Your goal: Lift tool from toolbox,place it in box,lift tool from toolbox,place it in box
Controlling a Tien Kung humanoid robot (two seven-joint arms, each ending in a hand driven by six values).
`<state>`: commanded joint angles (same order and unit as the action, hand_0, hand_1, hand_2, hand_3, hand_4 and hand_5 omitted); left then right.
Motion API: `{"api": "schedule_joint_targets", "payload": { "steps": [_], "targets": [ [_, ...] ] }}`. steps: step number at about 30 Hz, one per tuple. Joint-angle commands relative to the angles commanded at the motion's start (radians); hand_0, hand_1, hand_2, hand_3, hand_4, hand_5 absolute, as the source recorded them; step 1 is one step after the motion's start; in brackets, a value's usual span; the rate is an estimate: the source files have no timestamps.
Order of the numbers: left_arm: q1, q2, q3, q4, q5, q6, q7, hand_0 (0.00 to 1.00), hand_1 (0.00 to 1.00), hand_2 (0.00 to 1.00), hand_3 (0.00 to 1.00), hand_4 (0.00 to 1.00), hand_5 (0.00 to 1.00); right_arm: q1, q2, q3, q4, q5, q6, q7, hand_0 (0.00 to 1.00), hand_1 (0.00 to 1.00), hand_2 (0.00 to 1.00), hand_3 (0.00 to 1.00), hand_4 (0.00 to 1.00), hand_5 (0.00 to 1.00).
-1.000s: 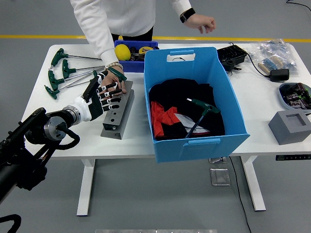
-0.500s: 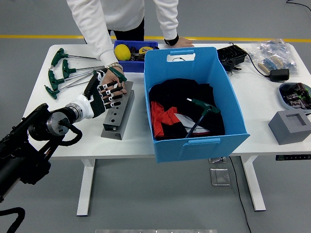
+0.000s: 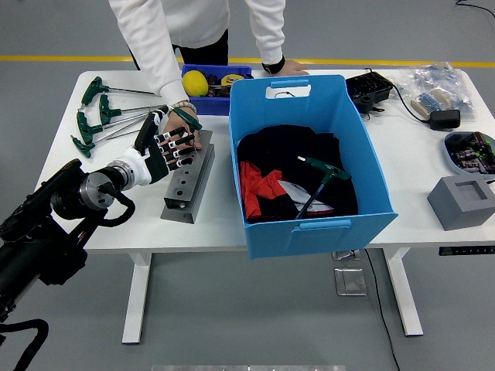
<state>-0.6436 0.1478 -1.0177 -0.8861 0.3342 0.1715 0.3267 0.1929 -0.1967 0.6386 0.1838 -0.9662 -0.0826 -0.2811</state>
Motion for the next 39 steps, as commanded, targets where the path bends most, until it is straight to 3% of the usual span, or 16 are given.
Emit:
{"api": "schedule_joint_targets", "payload": {
  "steps": [19, 26, 27, 32, 33, 38, 39],
  "targets": [
    [-0.047, -0.047, 0.041, 0.067, -0.052, -0.013, -0.032, 0.291, 0.418, 0.707, 0.878, 0.807, 0.92, 0.013, -0.005, -0.009, 0.002, 0.001, 0.001, 0.0, 0.664, 0.673, 0.724, 0.557, 0.803, 0.639],
    [-0.067, -0.066, 0.048, 0.086, -0.074, -0.016, -0.051, 0.304, 0.445, 0.707, 0.879, 0.808, 0.918, 0.016, -0.007, -0.014, 0.002, 0.006, -0.001, 0.002, 0.663, 0.673, 0.724, 0.557, 0.803, 0.638],
    [-0.069, -0.068, 0.048, 0.085, -0.076, -0.017, -0.053, 0.333, 0.503, 0.715, 0.879, 0.812, 0.921, 0.016, -0.007, -0.015, 0.002, 0.008, -0.001, 0.002, 0.662, 0.673, 0.724, 0.557, 0.802, 0.638],
    [-0.082, -0.073, 0.048, 0.087, -0.093, -0.02, -0.064, 0.333, 0.503, 0.715, 0.879, 0.812, 0.921, 0.017, -0.008, -0.019, 0.002, 0.01, -0.003, 0.004, 0.662, 0.673, 0.724, 0.557, 0.802, 0.638],
    [-0.084, -0.074, 0.048, 0.088, -0.097, -0.021, -0.066, 0.374, 0.553, 0.752, 0.876, 0.81, 0.918, 0.018, -0.008, -0.019, 0.003, 0.01, -0.003, 0.004, 0.659, 0.673, 0.724, 0.557, 0.802, 0.637],
    [-0.087, -0.079, 0.048, 0.091, -0.115, -0.024, -0.079, 0.374, 0.553, 0.752, 0.876, 0.81, 0.918, 0.017, -0.008, -0.017, 0.003, 0.007, -0.002, 0.003, 0.659, 0.673, 0.724, 0.557, 0.802, 0.637],
    [-0.087, -0.08, 0.049, 0.09, -0.118, -0.025, -0.081, 0.511, 0.675, 0.832, 0.838, 0.81, 0.922, 0.016, -0.008, -0.017, 0.003, 0.007, -0.002, 0.003, 0.66, 0.673, 0.724, 0.557, 0.801, 0.636]
  ]
}}
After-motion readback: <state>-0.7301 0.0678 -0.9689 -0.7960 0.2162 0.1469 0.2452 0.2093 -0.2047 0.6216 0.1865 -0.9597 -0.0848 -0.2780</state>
